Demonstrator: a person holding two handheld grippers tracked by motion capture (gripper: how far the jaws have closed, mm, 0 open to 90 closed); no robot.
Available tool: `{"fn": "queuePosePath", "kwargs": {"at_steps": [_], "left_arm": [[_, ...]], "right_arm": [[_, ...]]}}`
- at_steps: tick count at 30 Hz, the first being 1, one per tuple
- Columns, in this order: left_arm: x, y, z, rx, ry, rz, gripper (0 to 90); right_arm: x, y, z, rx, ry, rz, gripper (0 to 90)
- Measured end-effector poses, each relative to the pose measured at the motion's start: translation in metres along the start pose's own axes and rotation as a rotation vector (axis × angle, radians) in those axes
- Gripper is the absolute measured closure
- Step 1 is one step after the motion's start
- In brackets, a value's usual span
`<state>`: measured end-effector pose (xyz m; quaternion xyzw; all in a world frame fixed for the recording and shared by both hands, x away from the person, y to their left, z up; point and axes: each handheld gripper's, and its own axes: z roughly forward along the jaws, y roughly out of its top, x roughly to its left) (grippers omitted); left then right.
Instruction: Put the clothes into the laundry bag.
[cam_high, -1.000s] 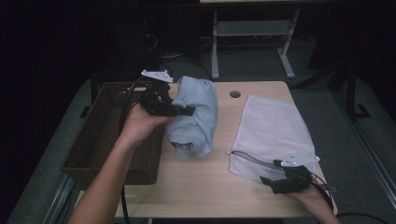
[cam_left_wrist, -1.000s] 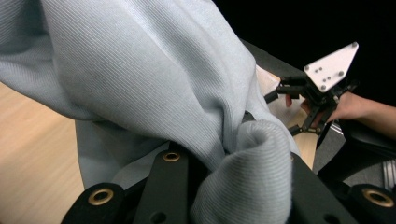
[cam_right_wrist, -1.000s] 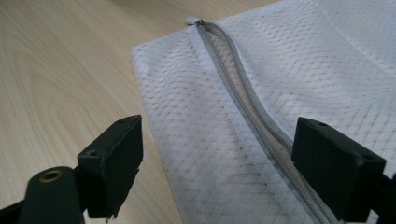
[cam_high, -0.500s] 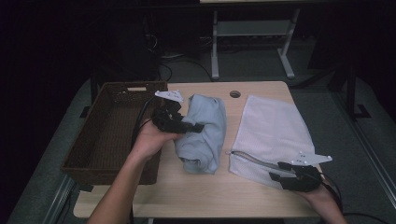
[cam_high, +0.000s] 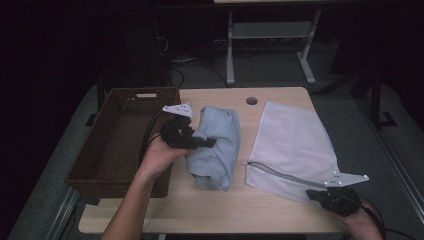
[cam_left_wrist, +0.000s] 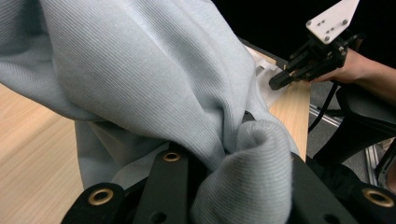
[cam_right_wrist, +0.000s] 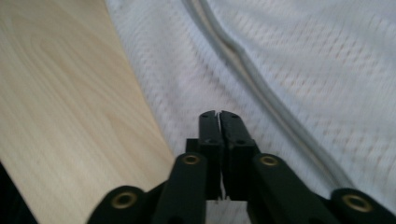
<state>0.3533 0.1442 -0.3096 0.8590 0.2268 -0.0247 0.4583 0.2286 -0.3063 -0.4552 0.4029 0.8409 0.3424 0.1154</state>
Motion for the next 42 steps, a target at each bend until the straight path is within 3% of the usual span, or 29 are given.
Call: {"fn": "queuePosePath", "kwargs": {"at_steps": [18, 32, 42], "left_arm": [[0.011, -0.011, 0.005, 0.025, 0.009, -0.027, 76.0], [0.008, -0.012, 0.006, 0.029, -0.013, -0.020, 76.0], [0.007, -0.012, 0.006, 0.033, -0.017, -0.022, 76.0]], "right_arm": [[0.006, 0.007, 0.017, 0.078, -0.019, -0.077, 89.3], [0.016, 0.041, 0.049, 0.068, 0.034, -0.117, 89.4], [0.039, 0.069, 0.076, 0.073, 0.097, -0.193, 89.4]]}}
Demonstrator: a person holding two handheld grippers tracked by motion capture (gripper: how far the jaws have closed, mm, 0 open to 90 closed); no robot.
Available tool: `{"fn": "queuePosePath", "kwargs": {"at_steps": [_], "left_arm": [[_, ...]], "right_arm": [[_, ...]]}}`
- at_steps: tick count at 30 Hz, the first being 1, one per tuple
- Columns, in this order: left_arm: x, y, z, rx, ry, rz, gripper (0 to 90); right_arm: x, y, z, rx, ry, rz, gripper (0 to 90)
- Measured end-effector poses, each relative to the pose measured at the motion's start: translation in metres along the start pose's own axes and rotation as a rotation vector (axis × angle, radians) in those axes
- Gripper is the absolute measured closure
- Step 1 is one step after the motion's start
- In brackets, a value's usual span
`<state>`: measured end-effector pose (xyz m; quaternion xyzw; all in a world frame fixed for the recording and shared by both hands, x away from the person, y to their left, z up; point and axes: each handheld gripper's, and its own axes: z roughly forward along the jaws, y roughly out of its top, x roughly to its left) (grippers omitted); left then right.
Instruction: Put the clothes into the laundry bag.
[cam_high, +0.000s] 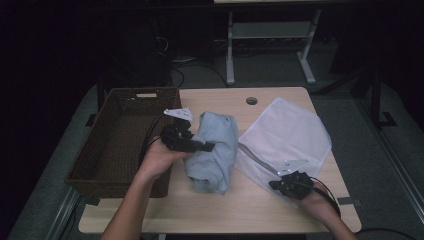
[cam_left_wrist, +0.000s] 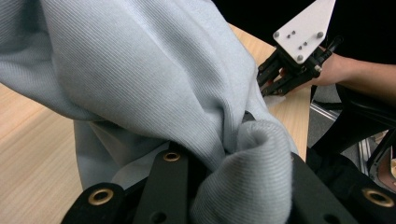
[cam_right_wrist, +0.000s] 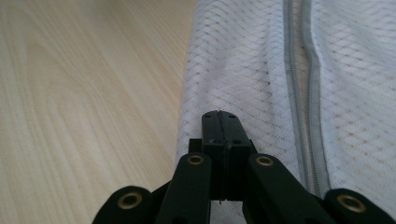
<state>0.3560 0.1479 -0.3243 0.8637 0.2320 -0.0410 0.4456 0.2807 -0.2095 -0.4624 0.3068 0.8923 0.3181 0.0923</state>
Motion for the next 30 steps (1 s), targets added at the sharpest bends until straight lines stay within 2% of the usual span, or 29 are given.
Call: {"fn": "queuePosePath", "kwargs": {"at_steps": [5, 12, 14, 16, 18, 21, 25, 27, 30], "left_arm": [[0.000, 0.000, -0.001, 0.000, -0.002, 0.002, 76.0], [0.000, 0.000, -0.001, 0.000, -0.002, 0.000, 76.1], [0.000, -0.001, -0.002, -0.001, -0.001, -0.002, 76.1], [0.001, -0.002, -0.003, -0.003, 0.000, -0.005, 76.0], [0.002, -0.002, -0.004, -0.003, 0.001, -0.006, 76.0], [0.003, -0.003, -0.006, -0.008, 0.003, -0.009, 76.1], [0.004, -0.004, -0.008, -0.012, 0.007, -0.014, 76.0], [0.004, -0.004, -0.009, -0.014, 0.007, -0.015, 76.0], [0.005, -0.005, -0.008, -0.012, 0.009, -0.019, 76.0]], "right_arm": [[0.009, 0.002, 0.003, -0.007, 0.043, -0.013, 89.4], [0.030, 0.015, 0.014, -0.007, 0.102, -0.071, 89.4], [0.036, 0.019, 0.017, -0.005, 0.114, -0.088, 89.4], [0.039, 0.022, 0.018, -0.006, 0.104, -0.107, 89.2], [0.032, 0.026, 0.012, -0.039, 0.089, -0.079, 87.5], [0.014, 0.034, 0.004, -0.084, 0.027, -0.030, 81.4], [-0.010, 0.044, 0.006, -0.108, -0.040, 0.022, 64.6], [-0.021, 0.046, 0.011, -0.109, -0.042, 0.060, 55.9], [-0.028, 0.047, 0.021, -0.100, -0.046, 0.086, 46.2]]}}
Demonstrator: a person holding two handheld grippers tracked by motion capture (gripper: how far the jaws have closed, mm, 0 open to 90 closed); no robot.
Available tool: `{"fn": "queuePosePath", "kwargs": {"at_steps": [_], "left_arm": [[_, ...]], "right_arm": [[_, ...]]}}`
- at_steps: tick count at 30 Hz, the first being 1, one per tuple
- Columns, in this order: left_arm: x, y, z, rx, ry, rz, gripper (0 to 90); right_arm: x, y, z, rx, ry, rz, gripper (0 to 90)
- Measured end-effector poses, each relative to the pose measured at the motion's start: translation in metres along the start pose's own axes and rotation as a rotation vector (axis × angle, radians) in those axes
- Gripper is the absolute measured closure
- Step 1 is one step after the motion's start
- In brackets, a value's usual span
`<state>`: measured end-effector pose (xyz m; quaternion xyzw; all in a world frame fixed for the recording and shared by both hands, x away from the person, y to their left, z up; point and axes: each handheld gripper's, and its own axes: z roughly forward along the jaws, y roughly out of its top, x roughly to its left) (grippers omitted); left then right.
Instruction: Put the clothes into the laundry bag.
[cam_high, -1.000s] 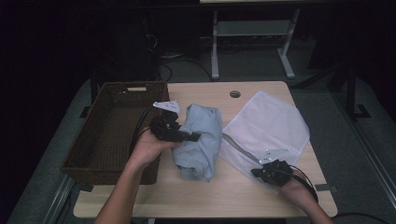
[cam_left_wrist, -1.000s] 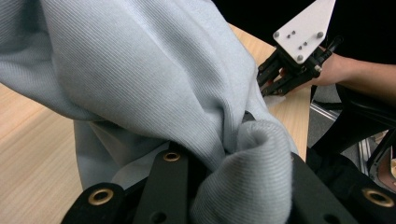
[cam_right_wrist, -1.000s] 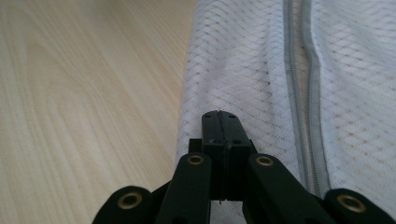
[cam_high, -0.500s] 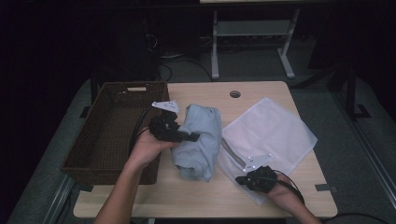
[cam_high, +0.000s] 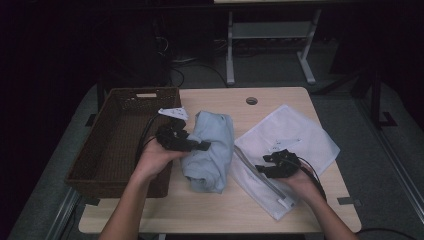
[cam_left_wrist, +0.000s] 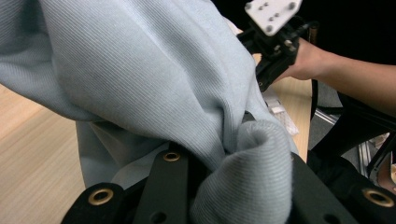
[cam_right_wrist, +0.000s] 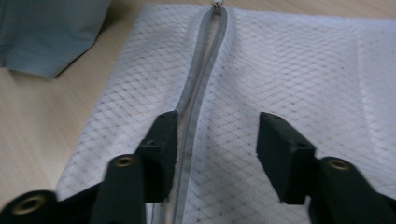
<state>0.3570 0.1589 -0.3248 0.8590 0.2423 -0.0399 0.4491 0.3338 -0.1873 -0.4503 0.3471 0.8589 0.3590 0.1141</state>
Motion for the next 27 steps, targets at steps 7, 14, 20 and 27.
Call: {"fn": "queuePosePath", "kwargs": {"at_steps": [7, 14, 20, 27], "left_arm": [[-0.001, 0.000, 0.001, 0.002, 0.001, 0.002, 76.0], [0.000, -0.001, 0.003, 0.010, -0.001, 0.000, 76.0], [0.001, -0.001, 0.003, 0.008, 0.001, -0.001, 76.0], [0.002, -0.002, 0.002, 0.006, 0.002, -0.006, 76.0]], "right_arm": [[0.003, -0.006, 0.014, 0.013, -0.018, 0.006, 39.3], [0.007, -0.007, 0.019, 0.041, -0.030, -0.024, 41.0], [0.005, -0.008, 0.017, 0.042, -0.022, -0.024, 61.1], [0.001, -0.009, 0.014, 0.034, -0.023, 0.001, 86.7]]}}
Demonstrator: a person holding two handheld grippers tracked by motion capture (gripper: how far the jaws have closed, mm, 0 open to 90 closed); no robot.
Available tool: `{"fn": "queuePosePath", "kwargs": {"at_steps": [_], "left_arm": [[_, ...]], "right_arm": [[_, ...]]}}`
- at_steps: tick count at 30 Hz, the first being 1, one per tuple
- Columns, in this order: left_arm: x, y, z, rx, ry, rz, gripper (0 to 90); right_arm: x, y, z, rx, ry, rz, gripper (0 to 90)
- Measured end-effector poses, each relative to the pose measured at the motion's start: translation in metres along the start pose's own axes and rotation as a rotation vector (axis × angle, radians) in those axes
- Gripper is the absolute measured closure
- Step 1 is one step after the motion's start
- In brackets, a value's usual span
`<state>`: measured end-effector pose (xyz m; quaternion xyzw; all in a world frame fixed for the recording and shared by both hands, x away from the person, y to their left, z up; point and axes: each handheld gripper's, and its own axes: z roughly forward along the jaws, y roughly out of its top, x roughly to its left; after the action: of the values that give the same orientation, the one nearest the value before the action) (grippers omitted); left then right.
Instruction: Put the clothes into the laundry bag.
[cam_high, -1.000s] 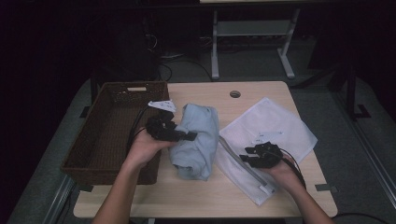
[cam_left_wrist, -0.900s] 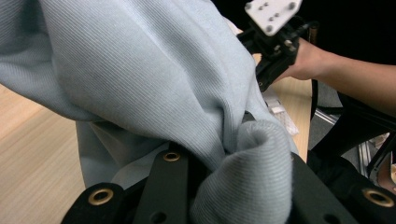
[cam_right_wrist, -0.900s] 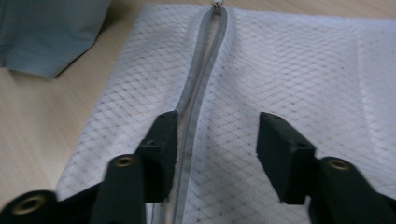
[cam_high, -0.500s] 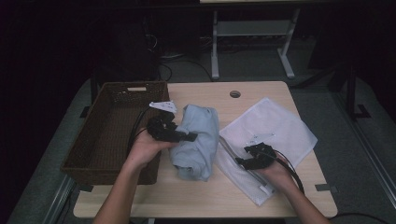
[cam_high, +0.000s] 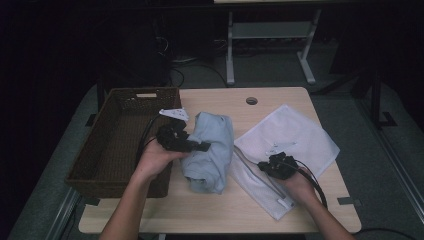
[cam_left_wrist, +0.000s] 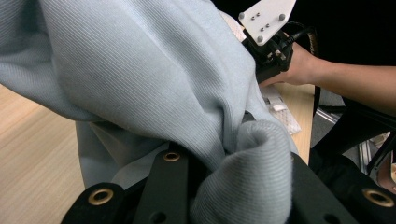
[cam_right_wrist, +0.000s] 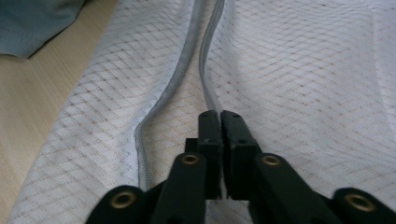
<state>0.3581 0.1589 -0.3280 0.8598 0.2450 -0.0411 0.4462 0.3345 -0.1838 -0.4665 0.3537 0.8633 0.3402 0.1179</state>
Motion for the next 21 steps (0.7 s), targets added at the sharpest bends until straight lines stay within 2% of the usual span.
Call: {"fn": "queuePosePath", "kwargs": {"at_steps": [7, 11, 17, 19, 21], "left_arm": [[0.000, 0.000, 0.000, 0.002, 0.001, -0.002, 76.0], [0.000, 0.000, 0.000, 0.002, 0.000, -0.002, 76.0], [0.000, -0.001, 0.000, 0.003, -0.005, 0.001, 76.0], [0.001, -0.001, -0.001, 0.001, -0.003, -0.005, 76.0], [0.001, -0.001, -0.001, 0.000, -0.004, -0.004, 76.0]], "right_arm": [[-0.002, 0.003, -0.009, -0.051, -0.010, -0.005, 88.2], [-0.008, 0.006, -0.019, -0.091, 0.015, 0.032, 88.3], [-0.018, 0.021, -0.030, -0.140, 0.017, 0.022, 88.4], [-0.022, 0.027, -0.032, -0.174, 0.035, 0.029, 88.4], [-0.025, 0.032, -0.033, -0.173, 0.025, 0.017, 88.4]]}}
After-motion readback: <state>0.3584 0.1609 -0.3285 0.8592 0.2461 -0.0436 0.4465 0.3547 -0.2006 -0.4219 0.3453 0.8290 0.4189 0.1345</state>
